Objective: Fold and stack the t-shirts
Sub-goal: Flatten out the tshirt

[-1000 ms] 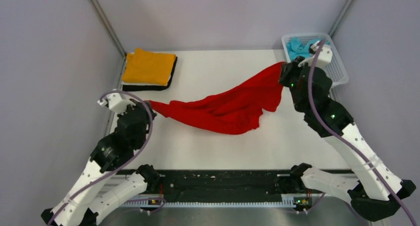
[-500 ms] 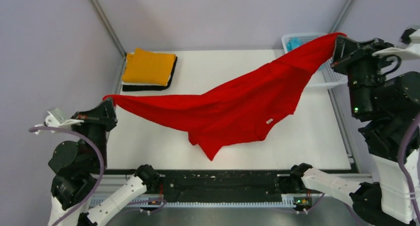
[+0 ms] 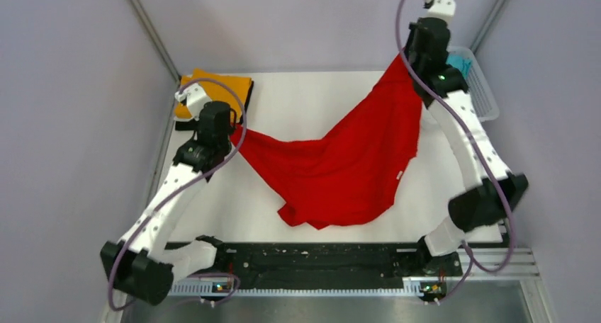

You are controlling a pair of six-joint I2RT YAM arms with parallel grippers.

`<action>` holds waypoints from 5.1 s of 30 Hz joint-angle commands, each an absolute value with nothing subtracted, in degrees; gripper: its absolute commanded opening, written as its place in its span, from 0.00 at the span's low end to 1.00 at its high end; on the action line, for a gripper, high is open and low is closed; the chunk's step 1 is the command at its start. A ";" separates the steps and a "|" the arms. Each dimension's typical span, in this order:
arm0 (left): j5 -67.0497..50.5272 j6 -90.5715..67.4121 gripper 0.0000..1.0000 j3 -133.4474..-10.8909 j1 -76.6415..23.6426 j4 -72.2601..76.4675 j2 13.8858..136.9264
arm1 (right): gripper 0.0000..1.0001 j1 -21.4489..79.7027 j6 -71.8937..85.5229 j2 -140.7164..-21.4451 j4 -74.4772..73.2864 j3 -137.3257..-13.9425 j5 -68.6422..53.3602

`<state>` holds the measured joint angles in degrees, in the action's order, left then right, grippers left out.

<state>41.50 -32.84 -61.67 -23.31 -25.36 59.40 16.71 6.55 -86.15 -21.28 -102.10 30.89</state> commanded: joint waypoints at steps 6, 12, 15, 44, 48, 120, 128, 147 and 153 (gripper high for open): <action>29.10 -33.96 0.00 -69.11 -9.76 -17.19 85.78 | 0.00 11.21 6.29 -116.85 -12.55 -121.74 16.54; 26.35 -35.91 0.00 -71.63 -9.58 -21.50 93.71 | 0.66 12.15 9.25 -123.79 -18.36 -121.39 9.19; 23.44 -37.05 0.00 -68.47 -9.58 -22.89 91.65 | 0.82 15.13 8.02 -117.78 -21.07 -114.04 10.82; 20.78 -39.37 0.00 -51.46 -9.58 -25.28 76.83 | 0.52 67.88 36.26 -96.75 -13.64 -52.17 24.20; 20.77 -39.59 0.00 -51.86 -9.58 -25.72 77.12 | 0.20 67.85 39.19 -99.21 -14.92 -53.02 27.59; 8.97 -29.78 0.99 -102.58 -10.74 -21.68 112.41 | 0.99 11.21 17.99 -110.09 -4.41 -90.80 -1.42; 5.64 -31.56 0.99 -84.51 -17.13 -22.55 102.81 | 0.99 11.23 25.25 -110.16 -0.85 -80.64 -14.57; 3.37 -35.85 0.99 -63.13 -21.82 -19.96 103.62 | 0.99 11.63 29.00 -129.77 9.86 -95.36 -16.53; 3.42 -35.96 0.99 -61.72 -21.88 -20.31 104.00 | 0.99 12.62 27.62 -139.16 13.25 -112.80 -13.86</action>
<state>3.05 -35.27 -64.25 -21.87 -19.88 102.87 11.25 28.56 -134.23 6.98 -101.16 -15.42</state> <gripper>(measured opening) 0.986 0.985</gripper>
